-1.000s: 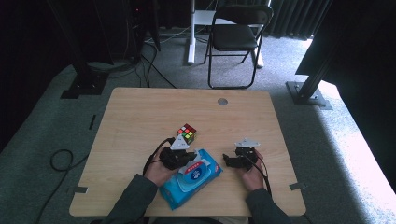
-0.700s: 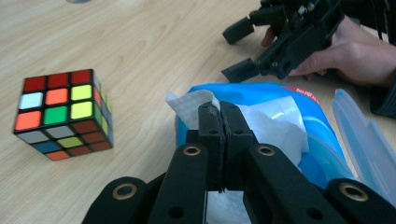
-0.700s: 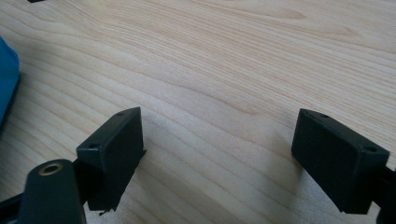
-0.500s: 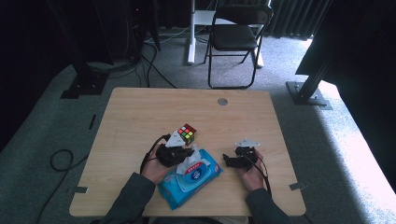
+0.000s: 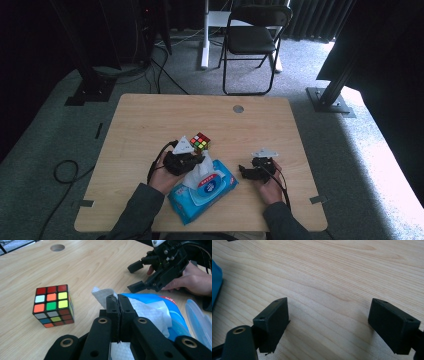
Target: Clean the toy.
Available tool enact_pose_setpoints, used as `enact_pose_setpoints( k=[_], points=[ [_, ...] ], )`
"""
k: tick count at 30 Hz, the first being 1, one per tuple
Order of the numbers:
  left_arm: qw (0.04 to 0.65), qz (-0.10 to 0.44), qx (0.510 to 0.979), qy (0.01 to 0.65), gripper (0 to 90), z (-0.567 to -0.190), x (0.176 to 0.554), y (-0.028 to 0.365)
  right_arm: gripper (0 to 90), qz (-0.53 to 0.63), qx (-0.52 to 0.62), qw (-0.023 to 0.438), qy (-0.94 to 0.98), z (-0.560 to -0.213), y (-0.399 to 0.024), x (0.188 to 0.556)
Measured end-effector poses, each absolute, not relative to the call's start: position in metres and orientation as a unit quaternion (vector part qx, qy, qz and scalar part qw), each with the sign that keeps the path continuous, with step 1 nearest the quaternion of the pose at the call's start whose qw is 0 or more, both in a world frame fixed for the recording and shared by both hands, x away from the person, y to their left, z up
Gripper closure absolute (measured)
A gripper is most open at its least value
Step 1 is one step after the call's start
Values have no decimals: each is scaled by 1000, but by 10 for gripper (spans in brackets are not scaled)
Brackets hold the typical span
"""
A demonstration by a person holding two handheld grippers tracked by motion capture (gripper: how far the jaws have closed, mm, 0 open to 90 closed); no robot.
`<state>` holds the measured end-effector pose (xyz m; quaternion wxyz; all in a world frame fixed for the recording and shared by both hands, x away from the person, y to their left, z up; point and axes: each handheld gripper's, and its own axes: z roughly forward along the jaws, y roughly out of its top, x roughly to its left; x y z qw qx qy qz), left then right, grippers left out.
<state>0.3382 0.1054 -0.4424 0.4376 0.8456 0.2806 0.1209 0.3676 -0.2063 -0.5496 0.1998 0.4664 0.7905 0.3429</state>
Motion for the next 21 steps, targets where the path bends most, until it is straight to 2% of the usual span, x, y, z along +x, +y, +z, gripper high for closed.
enact_pose_setpoints(
  k=[21],
  points=[
    [448, 138, 831, 298, 889, -431, 346, 121, 165, 343, 466, 200, 791, -550, -206, 368]
  ],
)
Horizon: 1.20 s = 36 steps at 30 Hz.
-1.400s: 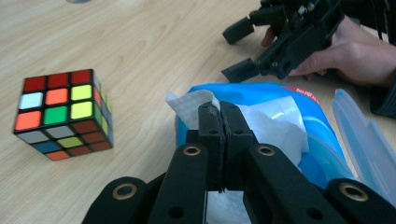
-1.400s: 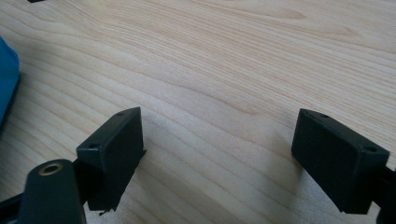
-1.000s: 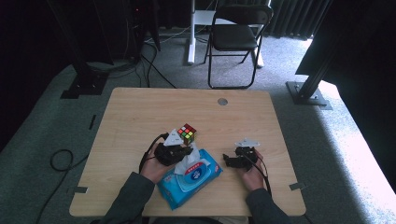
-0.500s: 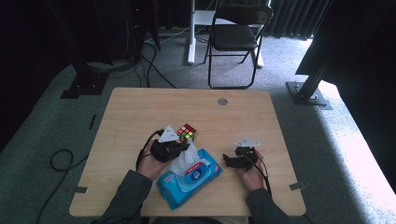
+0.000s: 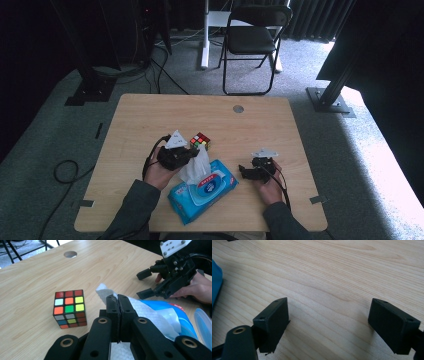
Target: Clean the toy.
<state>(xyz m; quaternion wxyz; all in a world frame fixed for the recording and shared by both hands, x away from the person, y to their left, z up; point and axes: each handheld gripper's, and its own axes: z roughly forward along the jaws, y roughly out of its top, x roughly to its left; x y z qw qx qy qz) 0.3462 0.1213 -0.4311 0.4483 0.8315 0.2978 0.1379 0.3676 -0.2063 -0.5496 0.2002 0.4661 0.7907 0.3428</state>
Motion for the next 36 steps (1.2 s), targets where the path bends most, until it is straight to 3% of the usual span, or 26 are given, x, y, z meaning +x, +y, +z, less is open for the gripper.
enact_pose_setpoints(
  k=[36],
  points=[
    [451, 160, 815, 327, 889, -423, 362, 134, 165, 343, 467, 200, 790, -550, -206, 368]
  ],
)
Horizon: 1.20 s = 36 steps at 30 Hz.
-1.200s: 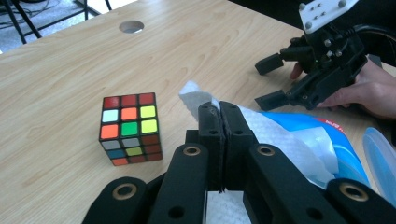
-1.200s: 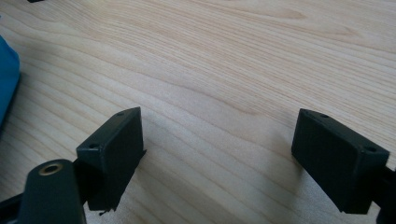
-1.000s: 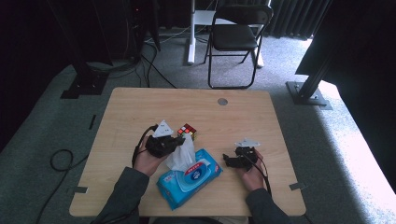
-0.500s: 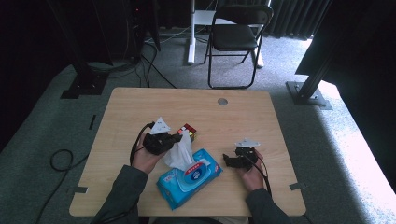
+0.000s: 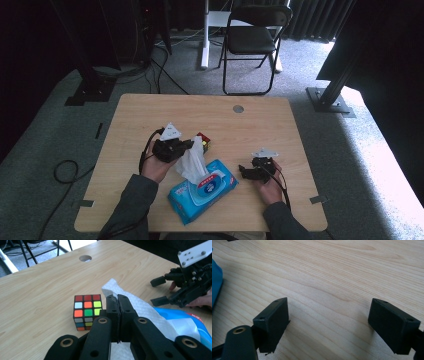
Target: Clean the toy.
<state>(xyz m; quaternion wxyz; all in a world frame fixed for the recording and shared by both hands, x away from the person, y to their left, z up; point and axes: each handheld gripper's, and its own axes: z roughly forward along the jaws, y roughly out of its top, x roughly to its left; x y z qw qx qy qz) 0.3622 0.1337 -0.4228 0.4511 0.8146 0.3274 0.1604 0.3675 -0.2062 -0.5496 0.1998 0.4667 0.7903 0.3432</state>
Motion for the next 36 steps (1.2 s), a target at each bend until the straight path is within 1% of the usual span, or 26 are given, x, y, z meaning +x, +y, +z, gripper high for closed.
enact_pose_setpoints(
  k=[9, 36],
  points=[
    [454, 173, 807, 335, 888, -417, 366, 135, 165, 343, 466, 200, 790, -550, -206, 368],
    [447, 189, 791, 372, 889, -418, 384, 141, 165, 343, 466, 200, 791, -549, -206, 368]
  ],
)
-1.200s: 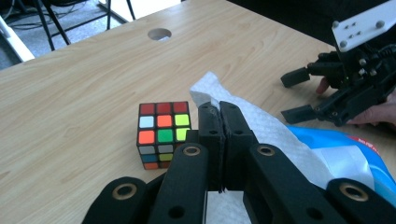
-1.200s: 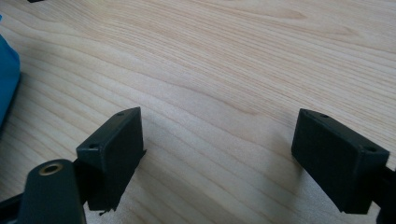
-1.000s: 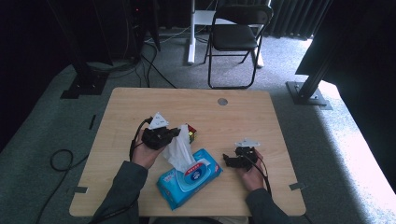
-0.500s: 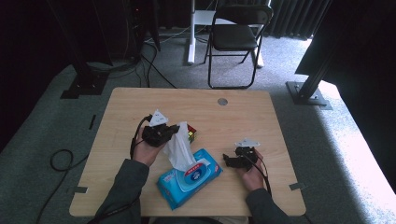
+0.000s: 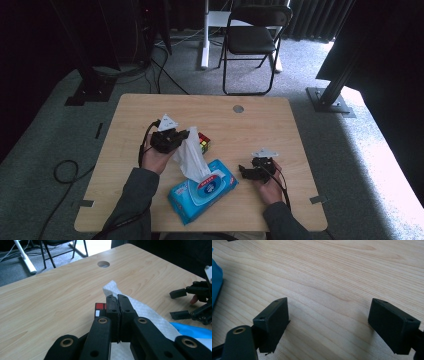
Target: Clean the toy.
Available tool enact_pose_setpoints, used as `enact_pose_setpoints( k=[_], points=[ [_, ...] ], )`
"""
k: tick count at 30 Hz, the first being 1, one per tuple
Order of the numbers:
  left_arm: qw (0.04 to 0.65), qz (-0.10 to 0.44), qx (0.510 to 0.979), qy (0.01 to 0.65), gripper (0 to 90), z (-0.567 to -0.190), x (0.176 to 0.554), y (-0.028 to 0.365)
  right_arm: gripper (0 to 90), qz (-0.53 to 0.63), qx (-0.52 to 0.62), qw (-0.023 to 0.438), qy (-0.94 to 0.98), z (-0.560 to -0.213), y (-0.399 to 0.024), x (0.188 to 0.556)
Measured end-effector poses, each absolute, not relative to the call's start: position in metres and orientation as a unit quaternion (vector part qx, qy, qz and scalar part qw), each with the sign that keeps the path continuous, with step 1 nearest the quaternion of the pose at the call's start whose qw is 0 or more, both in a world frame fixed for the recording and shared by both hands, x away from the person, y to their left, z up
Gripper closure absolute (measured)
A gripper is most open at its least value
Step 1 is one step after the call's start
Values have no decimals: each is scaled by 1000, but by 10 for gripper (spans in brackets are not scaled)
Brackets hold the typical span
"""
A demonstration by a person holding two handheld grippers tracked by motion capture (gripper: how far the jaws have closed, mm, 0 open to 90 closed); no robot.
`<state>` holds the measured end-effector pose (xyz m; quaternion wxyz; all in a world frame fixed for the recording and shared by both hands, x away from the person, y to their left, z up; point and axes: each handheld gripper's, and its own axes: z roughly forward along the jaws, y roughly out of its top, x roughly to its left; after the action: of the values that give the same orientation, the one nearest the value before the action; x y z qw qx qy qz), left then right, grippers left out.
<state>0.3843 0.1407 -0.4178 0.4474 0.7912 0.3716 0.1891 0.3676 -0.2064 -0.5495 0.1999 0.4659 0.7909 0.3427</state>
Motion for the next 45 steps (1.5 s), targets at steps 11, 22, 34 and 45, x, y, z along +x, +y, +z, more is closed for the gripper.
enact_pose_setpoints(
  k=[11, 22, 34, 45],
  points=[
    [448, 191, 787, 379, 889, -416, 395, 138, 165, 343, 466, 200, 790, -550, -206, 368],
    [444, 186, 786, 388, 889, -419, 408, 135, 165, 343, 466, 200, 791, -550, -206, 368],
    [438, 188, 783, 400, 888, -421, 425, 129, 165, 343, 466, 200, 791, -550, -206, 368],
    [437, 201, 770, 419, 887, -417, 442, 128, 165, 343, 466, 200, 791, -550, -206, 368]
  ],
)
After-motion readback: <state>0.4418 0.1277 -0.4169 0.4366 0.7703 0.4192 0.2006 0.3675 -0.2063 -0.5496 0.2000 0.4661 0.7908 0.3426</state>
